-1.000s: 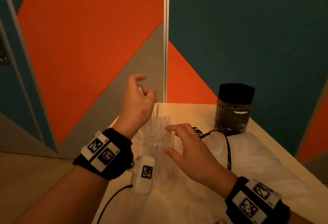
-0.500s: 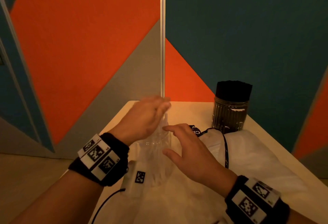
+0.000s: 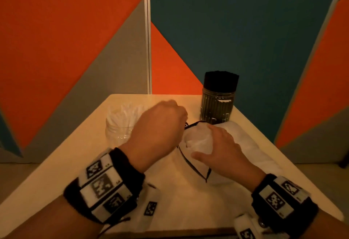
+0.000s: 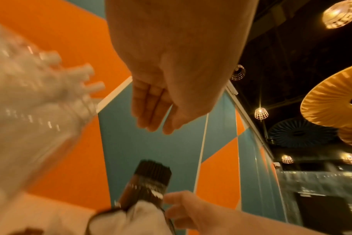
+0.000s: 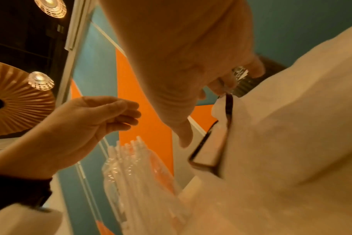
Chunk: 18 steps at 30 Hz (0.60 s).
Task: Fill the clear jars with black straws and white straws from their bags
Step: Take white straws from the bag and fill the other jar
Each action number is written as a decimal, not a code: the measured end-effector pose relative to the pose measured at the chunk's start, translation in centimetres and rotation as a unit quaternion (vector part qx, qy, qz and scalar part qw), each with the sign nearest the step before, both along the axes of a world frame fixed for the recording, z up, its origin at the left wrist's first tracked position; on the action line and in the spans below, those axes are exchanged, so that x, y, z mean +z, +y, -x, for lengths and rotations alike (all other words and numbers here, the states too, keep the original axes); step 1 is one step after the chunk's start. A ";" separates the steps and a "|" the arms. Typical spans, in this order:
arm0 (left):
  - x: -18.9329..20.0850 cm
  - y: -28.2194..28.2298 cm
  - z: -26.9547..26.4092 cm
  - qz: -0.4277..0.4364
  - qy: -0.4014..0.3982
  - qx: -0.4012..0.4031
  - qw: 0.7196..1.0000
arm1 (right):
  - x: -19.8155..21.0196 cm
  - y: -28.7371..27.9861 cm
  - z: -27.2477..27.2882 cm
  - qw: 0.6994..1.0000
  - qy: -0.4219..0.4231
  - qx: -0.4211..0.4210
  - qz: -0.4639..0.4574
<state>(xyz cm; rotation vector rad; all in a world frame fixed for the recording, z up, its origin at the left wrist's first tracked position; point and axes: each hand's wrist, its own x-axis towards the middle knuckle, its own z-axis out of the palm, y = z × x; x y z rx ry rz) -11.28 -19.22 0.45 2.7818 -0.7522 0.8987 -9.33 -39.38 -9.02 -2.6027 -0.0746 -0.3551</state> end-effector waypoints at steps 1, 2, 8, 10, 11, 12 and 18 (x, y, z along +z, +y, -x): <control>-0.9 -1.1 -0.4 -0.018 0.042 0.010 0.999 | -0.6 -0.7 -0.2 0.999 0.036 -0.017 0.009; -1.8 -2.0 -1.1 -0.035 0.085 0.015 0.996 | -1.2 -1.2 -0.3 0.997 0.067 -0.034 0.022; -4.9 -6.4 -6.3 -0.073 0.284 -0.036 0.955 | -3.5 -1.5 -0.2 0.975 0.189 -0.064 0.100; -5.1 -7.5 -7.7 -0.085 0.319 -0.047 0.943 | -4.0 -1.3 0.1 0.970 0.195 -0.055 0.132; -5.2 -7.9 -8.3 -0.087 0.330 -0.051 0.939 | -4.2 -1.3 0.3 0.968 0.193 -0.055 0.151; -5.3 -8.3 -8.8 -0.088 0.339 -0.052 0.935 | -4.4 -1.2 0.4 0.965 0.191 -0.057 0.169; -6.4 -10.7 -9.9 -0.142 0.301 -0.039 0.942 | -4.7 -1.1 0.4 0.962 0.177 -0.063 0.196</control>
